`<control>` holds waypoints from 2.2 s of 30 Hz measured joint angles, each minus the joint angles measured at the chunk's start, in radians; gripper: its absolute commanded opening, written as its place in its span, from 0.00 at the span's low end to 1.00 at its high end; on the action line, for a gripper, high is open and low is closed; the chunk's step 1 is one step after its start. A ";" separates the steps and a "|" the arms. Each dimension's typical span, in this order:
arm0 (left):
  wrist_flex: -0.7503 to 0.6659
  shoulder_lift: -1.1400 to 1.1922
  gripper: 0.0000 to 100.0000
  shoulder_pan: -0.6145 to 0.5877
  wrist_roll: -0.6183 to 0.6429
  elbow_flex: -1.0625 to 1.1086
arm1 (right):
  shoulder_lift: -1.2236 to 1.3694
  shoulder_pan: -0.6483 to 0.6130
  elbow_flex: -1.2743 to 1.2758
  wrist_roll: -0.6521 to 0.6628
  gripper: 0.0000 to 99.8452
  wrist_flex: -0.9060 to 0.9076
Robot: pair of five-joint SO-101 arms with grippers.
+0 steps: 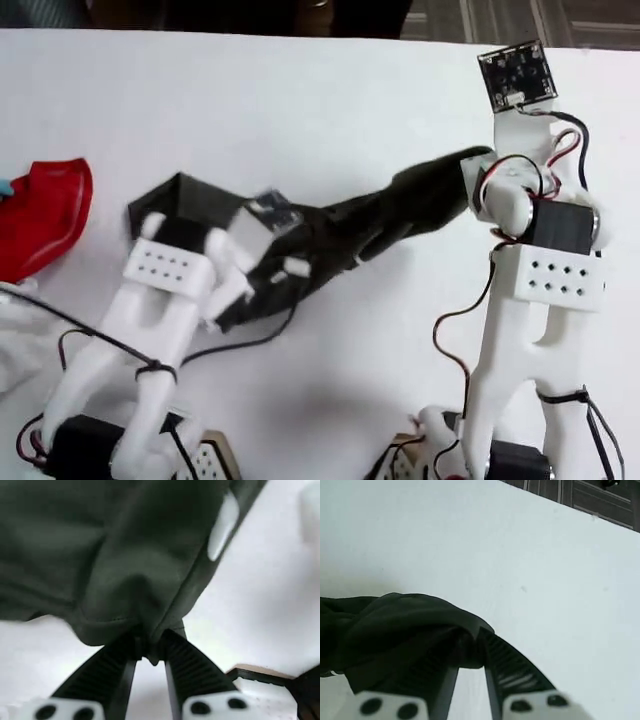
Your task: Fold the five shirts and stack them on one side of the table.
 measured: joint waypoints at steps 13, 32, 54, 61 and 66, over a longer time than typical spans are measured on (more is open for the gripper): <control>-0.031 0.000 0.11 0.040 0.126 0.014 | 0.000 0.000 0.003 0.000 0.02 0.000; -0.216 0.000 0.15 0.163 0.175 0.193 | 0.000 0.000 0.003 0.000 0.02 0.000; -0.364 0.215 0.06 0.129 0.175 0.216 | 0.000 0.000 0.003 0.000 0.02 0.000; -0.295 0.098 0.08 0.126 0.175 0.210 | 0.000 0.000 0.003 0.000 0.02 0.000; -0.180 -0.023 0.12 0.127 0.175 0.141 | 0.000 0.000 0.003 0.000 0.02 0.000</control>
